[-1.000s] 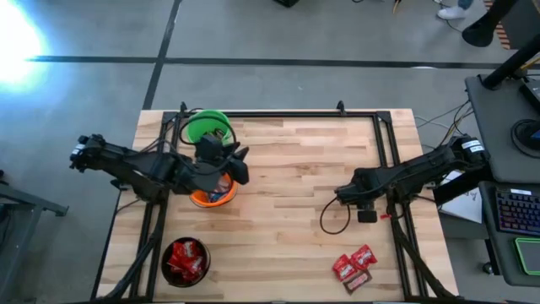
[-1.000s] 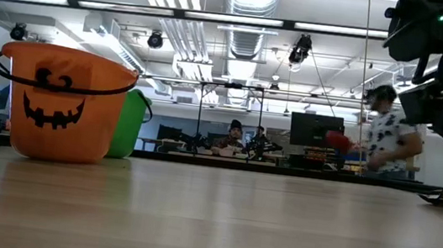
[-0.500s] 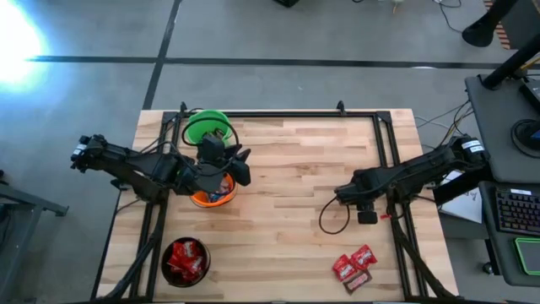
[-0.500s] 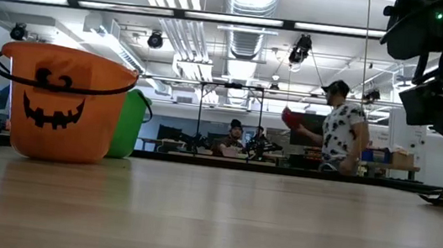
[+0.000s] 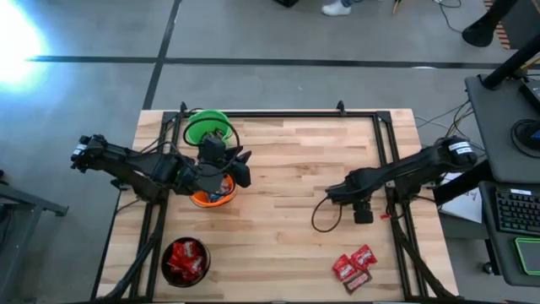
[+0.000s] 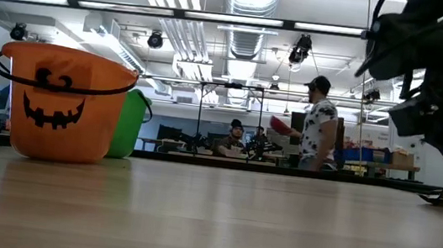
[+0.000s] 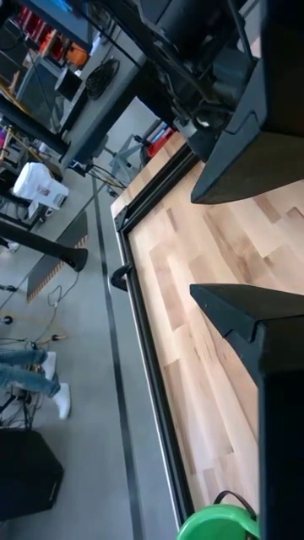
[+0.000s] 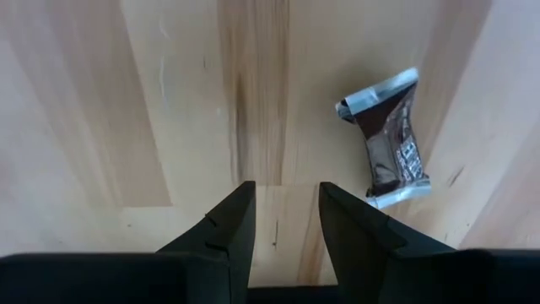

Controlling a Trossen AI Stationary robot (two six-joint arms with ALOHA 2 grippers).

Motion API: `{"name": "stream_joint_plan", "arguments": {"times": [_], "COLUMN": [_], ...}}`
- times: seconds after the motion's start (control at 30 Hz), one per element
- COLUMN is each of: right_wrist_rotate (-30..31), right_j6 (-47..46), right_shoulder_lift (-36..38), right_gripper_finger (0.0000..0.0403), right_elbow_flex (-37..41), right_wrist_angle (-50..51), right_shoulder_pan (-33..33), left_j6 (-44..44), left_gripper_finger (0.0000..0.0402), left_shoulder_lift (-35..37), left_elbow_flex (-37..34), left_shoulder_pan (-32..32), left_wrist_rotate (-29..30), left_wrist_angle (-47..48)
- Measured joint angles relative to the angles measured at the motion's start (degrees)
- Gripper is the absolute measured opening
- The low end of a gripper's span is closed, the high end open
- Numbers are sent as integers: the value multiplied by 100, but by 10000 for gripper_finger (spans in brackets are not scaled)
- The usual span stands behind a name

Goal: Organize candy in baskets
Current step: Put the brown chocolate into the green bucket

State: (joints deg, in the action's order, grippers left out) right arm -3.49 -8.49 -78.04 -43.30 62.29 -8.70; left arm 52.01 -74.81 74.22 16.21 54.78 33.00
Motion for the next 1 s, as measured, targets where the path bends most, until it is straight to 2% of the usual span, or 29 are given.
{"name": "stream_joint_plan", "arguments": {"times": [0.2,0.47,0.7,1.0], "right_wrist_rotate": [46,48,254,203], "right_j6": [322,621,928,1235], "right_shoulder_lift": [-401,-430,-457,-457], "right_gripper_finger": [123,123,123,123], "right_elbow_flex": [-204,-510,-502,-496], "right_wrist_angle": [43,37,15,-22], "right_shoulder_pan": [12,77,477,1070], "left_j6": [-2,-2,-2,9], "left_gripper_finger": [146,146,146,146], "left_shoulder_lift": [0,0,0,2], "left_elbow_flex": [0,0,0,0], "left_shoulder_pan": [2,2,0,-9], "left_wrist_rotate": [2,4,5,7], "left_wrist_angle": [81,147,152,152]}}
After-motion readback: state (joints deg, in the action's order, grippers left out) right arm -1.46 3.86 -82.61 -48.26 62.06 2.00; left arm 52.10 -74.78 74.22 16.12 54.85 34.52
